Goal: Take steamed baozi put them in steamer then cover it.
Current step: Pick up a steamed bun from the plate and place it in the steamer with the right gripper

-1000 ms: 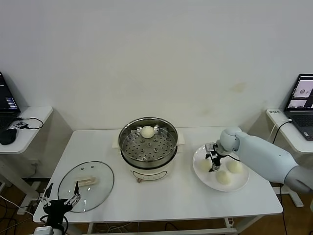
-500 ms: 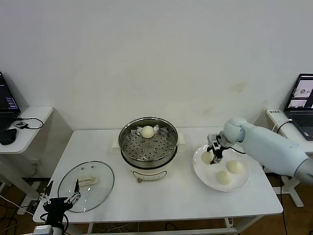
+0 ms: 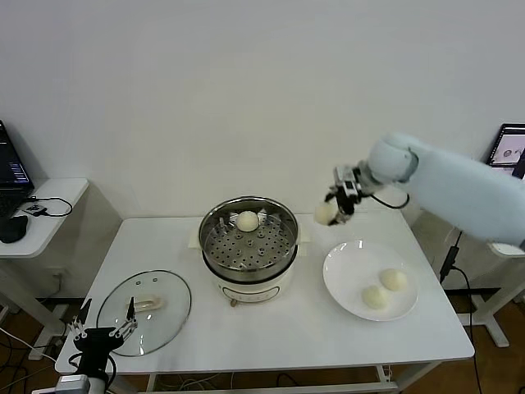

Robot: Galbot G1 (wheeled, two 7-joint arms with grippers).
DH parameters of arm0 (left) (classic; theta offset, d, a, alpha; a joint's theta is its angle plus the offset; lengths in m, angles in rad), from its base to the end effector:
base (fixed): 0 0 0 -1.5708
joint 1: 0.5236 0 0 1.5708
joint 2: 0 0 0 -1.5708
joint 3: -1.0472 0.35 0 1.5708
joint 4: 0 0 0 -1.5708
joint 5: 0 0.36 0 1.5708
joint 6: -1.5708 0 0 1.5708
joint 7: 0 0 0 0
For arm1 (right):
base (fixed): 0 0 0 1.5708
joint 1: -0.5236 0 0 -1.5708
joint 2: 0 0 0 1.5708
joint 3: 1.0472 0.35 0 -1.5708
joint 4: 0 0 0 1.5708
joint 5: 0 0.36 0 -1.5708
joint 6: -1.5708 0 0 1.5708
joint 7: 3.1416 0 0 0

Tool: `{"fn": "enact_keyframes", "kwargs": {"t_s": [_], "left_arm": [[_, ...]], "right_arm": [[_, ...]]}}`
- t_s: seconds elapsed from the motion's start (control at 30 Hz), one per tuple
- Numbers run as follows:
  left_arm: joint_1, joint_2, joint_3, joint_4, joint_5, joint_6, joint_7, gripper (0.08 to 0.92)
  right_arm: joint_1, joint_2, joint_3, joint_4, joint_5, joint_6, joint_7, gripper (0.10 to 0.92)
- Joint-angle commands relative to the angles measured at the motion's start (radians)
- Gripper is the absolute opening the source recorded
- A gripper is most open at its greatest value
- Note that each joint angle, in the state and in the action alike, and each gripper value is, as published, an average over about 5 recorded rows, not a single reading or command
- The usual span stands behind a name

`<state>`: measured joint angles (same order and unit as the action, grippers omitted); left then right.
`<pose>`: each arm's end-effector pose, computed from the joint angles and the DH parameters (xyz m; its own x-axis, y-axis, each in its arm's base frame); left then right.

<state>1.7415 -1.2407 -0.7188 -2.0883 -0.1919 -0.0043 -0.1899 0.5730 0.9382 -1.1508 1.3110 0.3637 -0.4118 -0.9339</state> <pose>0.1444 0.1131 -0.3062 -0.9777 -0.1837 0.1020 -0.1594 0.9647 0.2095 0.5625 0.0175 -0.0082 -0.3750 -0.3194 0.8702 -0.9004 -0.0978 -0.4239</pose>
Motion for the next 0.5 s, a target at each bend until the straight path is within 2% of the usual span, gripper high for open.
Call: {"fn": "enact_keyframes", "kwargs": {"t_s": [0.03, 0.27, 0.5], "left_arm": [[-0.002, 0.0, 0.0, -0.001, 0.001, -0.001, 0.001, 0.823], [0.0, -0.002, -0.014, -0.011, 0.001, -0.001, 0.002, 0.823], [0.009, -0.008, -0.022, -0.021, 0.0, -0.003, 0.002, 0.823]], "right_arm": [[0.127, 0.205, -0.079, 0.013, 0.21, -0.099, 0.08, 0.645], [0.009, 0.393, -0.07, -0.096, 0.225, -0.138, 0.141, 0.645], [-0.088, 0.483, -0.063, -0.227, 0.167, -0.147, 0.17, 0.645]]}}
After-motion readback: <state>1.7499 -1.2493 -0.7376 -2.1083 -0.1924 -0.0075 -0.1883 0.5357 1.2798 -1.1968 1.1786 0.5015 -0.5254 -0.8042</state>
